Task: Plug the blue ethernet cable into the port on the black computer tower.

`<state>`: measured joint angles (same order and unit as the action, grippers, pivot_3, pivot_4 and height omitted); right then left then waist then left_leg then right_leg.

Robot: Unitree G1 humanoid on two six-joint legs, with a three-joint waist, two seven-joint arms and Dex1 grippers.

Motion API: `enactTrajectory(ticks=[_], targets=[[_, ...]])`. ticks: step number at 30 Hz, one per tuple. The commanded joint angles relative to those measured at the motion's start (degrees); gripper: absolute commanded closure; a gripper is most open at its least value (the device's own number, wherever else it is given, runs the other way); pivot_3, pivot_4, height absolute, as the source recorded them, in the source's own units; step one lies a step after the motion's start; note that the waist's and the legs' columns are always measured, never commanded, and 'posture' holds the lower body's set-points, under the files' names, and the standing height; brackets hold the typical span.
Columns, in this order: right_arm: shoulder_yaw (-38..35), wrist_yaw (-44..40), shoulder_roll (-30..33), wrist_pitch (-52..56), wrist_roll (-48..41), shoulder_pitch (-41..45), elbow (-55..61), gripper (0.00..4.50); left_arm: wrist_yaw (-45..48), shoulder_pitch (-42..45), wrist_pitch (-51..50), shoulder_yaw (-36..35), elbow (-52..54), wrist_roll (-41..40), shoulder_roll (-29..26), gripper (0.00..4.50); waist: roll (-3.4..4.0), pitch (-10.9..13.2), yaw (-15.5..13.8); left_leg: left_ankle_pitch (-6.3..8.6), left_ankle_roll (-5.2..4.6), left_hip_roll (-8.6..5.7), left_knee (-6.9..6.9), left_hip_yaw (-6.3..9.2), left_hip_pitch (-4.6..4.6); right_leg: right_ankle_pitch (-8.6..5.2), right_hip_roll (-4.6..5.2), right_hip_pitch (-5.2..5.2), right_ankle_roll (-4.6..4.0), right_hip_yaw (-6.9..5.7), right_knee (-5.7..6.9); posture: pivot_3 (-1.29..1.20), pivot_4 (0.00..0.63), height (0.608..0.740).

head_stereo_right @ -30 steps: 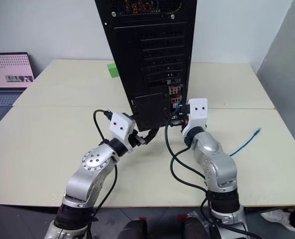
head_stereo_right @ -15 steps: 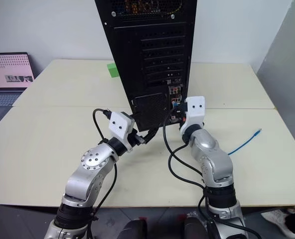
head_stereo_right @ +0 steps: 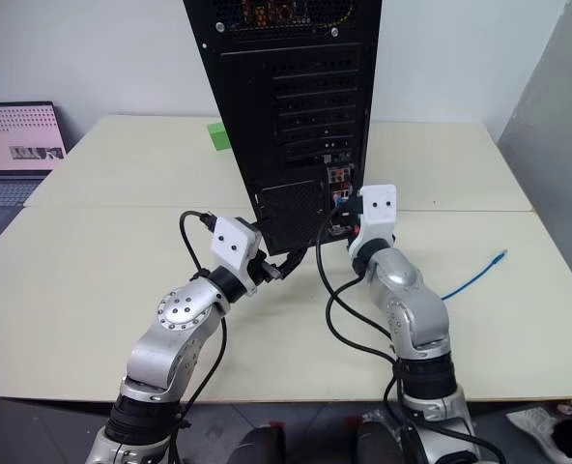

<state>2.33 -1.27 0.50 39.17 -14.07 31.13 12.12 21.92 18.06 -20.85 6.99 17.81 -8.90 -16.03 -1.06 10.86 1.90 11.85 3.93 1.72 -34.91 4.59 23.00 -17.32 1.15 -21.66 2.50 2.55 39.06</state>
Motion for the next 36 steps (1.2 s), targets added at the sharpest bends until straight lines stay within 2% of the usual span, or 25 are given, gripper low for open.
enactTrajectory(ticks=[1, 36], targets=[[-0.3, -0.5, -0.2, -1.9, 0.5, 1.7, 0.7, 4.50, 0.1, 0.3, 0.9, -0.2, 2.7, 0.1, 0.3, 0.57, 0.00, 0.0, 0.0, 0.00, 0.00, 0.00, 0.00, 0.00, 0.00, 0.00, 0.00, 0.00, 0.00, 0.00, 0.00, 0.00, 0.150, 0.740], [1.1, -1.4, -0.2, -3.0, 4.7, 3.6, -3.3, 4.50, -0.1, -0.1, 1.2, -0.1, 3.0, 0.5, 0.2, 0.57, 0.00, 0.0, 0.1, 0.00, 0.00, 0.00, 0.02, -0.01, 0.02, 0.00, 0.00, -0.05, 0.00, 0.02, 0.00, 0.00, 0.150, 0.740]])
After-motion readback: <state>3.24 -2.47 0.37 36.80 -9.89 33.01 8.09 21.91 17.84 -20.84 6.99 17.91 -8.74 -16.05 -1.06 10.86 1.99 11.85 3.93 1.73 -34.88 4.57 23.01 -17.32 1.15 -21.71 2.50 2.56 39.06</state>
